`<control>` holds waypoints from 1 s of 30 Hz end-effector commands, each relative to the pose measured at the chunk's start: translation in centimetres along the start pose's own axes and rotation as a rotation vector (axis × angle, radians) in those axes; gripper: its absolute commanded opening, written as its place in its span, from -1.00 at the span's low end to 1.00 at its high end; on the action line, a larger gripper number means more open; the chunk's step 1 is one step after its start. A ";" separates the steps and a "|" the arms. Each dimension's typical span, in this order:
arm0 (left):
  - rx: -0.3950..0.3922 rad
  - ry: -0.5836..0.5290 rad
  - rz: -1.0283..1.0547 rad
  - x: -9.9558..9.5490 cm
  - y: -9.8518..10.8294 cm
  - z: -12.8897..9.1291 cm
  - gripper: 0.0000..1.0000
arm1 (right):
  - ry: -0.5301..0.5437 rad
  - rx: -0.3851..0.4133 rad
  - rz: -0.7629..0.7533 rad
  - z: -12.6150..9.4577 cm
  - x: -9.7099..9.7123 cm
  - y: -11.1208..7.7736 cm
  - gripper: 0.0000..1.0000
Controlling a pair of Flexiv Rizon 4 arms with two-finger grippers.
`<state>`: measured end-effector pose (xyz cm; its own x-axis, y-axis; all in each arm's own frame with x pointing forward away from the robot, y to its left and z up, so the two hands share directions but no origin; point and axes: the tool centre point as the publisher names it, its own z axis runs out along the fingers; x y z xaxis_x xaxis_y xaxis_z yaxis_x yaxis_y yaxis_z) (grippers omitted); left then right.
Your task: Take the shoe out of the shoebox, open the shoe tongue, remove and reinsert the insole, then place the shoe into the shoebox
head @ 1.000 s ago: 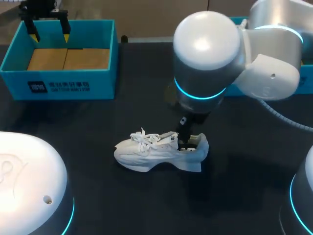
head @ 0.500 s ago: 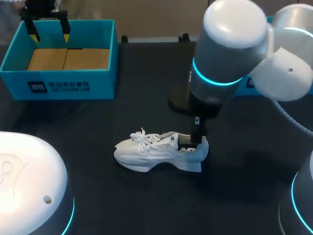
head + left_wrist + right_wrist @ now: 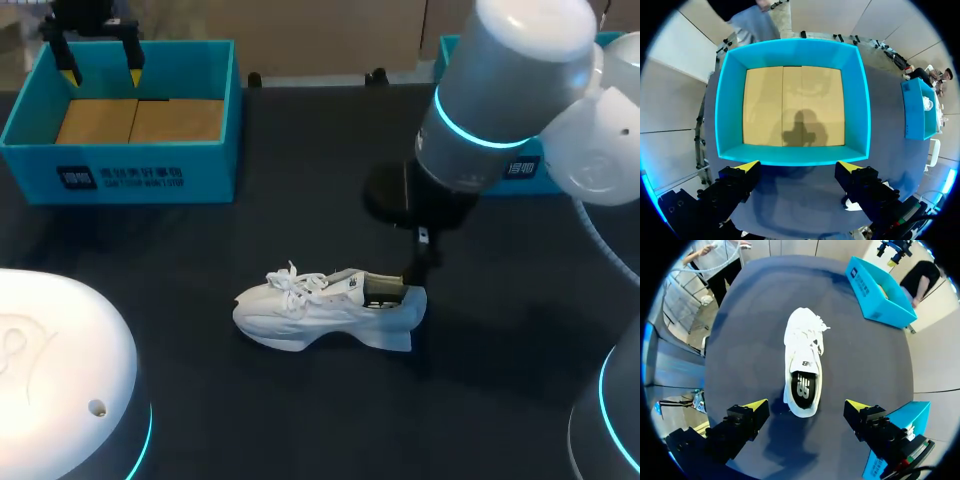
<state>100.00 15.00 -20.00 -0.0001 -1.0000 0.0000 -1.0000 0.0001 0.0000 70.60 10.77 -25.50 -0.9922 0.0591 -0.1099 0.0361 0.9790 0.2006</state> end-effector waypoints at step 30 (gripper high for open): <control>0.000 0.000 0.000 0.0 0.0 0.0 1.00 | 0.041 -0.421 -0.071 4.3 1.7 -7.5 1.00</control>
<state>100.00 15.00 -20.00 -0.0001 -1.0000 0.0000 -1.0000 0.0001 0.0000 69.46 5.19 -31.07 -0.9948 -0.0357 -0.0952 -0.0701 0.9192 0.3875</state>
